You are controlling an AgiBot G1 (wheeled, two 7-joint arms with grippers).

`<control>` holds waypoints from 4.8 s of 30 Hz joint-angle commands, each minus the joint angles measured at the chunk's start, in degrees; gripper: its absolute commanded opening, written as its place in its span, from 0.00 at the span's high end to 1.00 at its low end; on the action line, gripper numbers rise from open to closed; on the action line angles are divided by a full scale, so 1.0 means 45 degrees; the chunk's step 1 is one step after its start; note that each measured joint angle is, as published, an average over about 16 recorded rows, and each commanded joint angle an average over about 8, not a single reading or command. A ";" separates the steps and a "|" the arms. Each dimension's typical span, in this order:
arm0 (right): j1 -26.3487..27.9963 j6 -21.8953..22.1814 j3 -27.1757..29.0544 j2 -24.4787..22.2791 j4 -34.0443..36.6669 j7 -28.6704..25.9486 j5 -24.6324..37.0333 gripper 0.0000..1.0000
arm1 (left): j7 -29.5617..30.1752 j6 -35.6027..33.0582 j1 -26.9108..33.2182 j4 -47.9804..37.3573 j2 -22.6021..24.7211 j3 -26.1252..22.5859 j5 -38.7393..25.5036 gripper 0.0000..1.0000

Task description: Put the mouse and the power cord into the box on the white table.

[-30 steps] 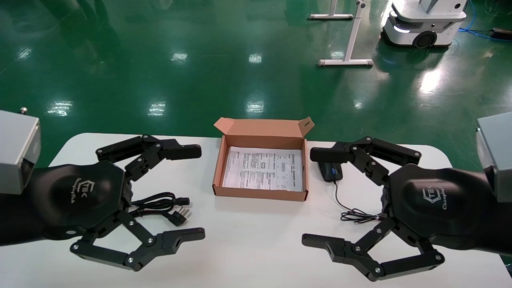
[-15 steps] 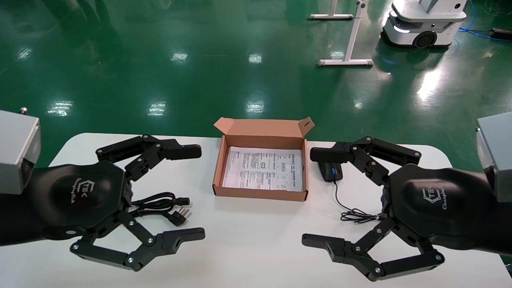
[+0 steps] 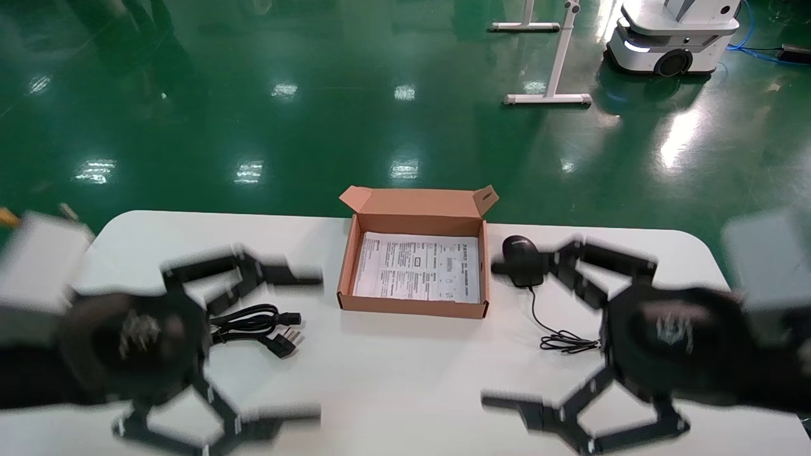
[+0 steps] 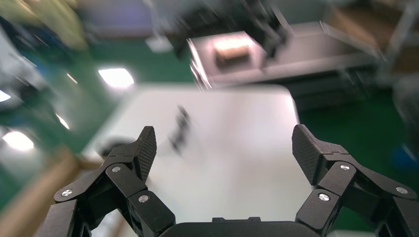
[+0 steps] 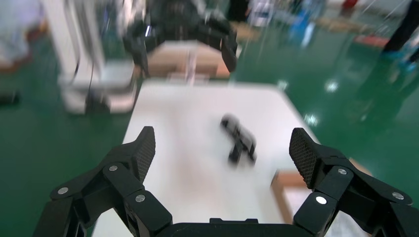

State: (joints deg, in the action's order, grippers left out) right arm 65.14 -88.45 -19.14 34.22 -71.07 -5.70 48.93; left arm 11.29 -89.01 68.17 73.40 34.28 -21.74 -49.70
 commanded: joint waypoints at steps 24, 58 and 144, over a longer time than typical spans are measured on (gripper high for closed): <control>0.5329 -0.0039 -0.4630 0.2168 0.8239 0.8278 0.8777 0.00 | -0.6153 -0.0240 0.7253 -0.8901 0.3648 -0.7984 -0.8927 0.00; 0.7176 0.1617 -0.5238 0.5137 1.5187 1.1087 0.9939 1.00 | -1.0197 0.1506 0.7889 -1.6145 0.5822 -0.8165 -0.9177 1.00; 1.0598 0.2527 -0.3617 0.7979 1.3900 0.9392 0.7583 1.00 | -0.8359 0.2488 1.3287 -1.5843 0.5336 -0.5250 -0.4984 1.00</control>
State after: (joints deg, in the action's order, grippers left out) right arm 112.95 -77.48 -35.51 69.78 -8.50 36.60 83.20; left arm -26.28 -77.95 127.88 2.03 58.15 -45.42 -72.20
